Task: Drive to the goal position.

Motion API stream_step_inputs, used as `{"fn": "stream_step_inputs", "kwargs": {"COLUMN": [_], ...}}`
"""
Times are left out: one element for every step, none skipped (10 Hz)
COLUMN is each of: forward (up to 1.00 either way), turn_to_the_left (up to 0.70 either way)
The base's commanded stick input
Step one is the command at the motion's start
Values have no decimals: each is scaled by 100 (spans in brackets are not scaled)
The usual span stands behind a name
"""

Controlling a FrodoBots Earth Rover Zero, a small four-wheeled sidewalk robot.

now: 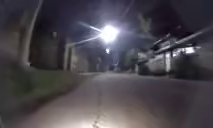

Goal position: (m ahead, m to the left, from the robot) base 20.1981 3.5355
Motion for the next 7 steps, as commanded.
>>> {"fn": "stream_step_inputs", "kwargs": {"forward": [100, 100, 100, 100, 100, 100, 100], "turn_to_the_left": [0, 0, 0, 0, 0, 0, 0]}}
